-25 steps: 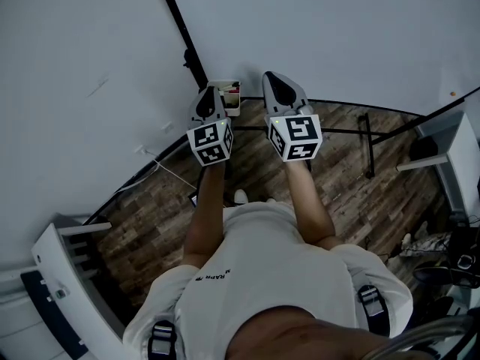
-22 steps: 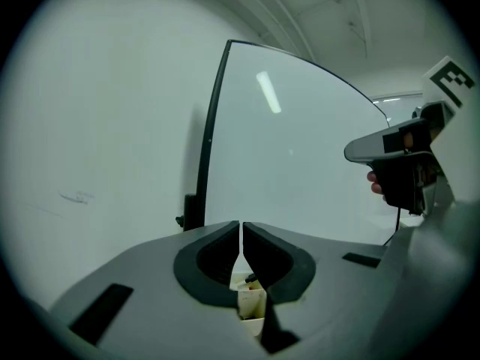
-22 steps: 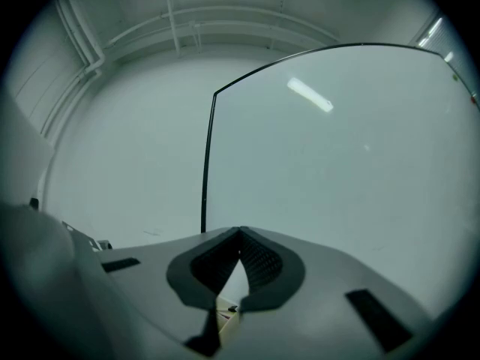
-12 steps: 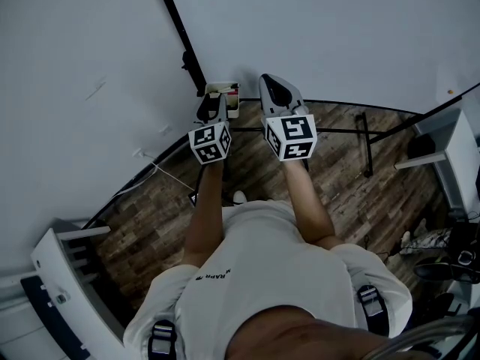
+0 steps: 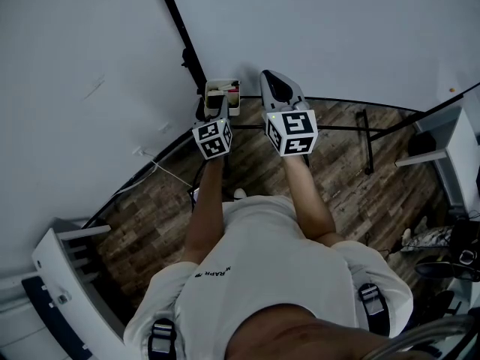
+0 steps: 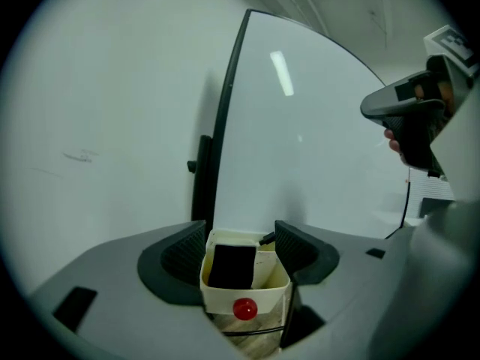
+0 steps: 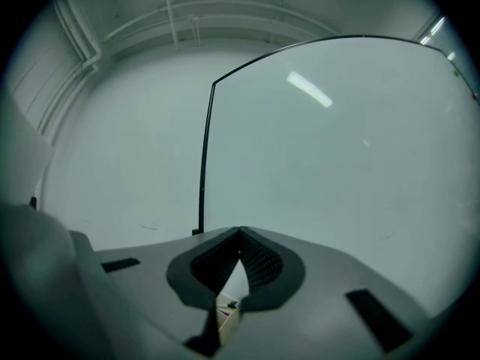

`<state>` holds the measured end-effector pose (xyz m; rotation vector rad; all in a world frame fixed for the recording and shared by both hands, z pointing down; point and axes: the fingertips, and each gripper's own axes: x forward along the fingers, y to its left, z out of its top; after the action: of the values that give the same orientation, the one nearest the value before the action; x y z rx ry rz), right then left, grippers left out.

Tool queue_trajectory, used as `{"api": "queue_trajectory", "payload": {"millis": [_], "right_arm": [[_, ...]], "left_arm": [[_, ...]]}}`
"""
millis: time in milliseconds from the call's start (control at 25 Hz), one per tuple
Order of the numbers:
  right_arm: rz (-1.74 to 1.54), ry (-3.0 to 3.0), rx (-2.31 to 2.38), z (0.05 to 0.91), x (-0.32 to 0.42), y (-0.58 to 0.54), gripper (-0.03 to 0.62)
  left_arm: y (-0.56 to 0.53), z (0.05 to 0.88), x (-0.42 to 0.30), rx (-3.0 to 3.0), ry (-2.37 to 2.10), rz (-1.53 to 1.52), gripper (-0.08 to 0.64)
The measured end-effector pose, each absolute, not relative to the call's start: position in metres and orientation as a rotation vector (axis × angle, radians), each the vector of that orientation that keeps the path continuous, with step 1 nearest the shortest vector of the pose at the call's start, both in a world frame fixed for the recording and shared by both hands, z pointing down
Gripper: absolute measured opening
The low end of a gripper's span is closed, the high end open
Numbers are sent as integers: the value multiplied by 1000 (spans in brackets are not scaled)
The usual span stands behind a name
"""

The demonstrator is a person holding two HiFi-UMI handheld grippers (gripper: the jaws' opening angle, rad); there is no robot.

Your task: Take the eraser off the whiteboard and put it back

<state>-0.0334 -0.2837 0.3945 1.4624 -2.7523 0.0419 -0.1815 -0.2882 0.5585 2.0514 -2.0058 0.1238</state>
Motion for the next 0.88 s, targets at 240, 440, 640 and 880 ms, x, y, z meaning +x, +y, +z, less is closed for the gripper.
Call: {"api": "queue_trajectory", "payload": {"millis": [240, 440, 640, 880], "right_arm": [[45, -2733, 1483, 396, -29, -289, 12], [45, -2721, 1498, 398, -24, -292, 12], [43, -2712, 1499, 400, -22, -293, 12], [39, -2700, 1520, 400, -15, -298, 12]], "left_arm": [[-297, 571, -184, 2022, -1993, 76, 300], [-302, 582, -183, 2026, -1983, 111, 305], [-305, 593, -182, 2031, -1993, 173, 305], [-313, 598, -178, 2036, -2021, 241, 305]]}}
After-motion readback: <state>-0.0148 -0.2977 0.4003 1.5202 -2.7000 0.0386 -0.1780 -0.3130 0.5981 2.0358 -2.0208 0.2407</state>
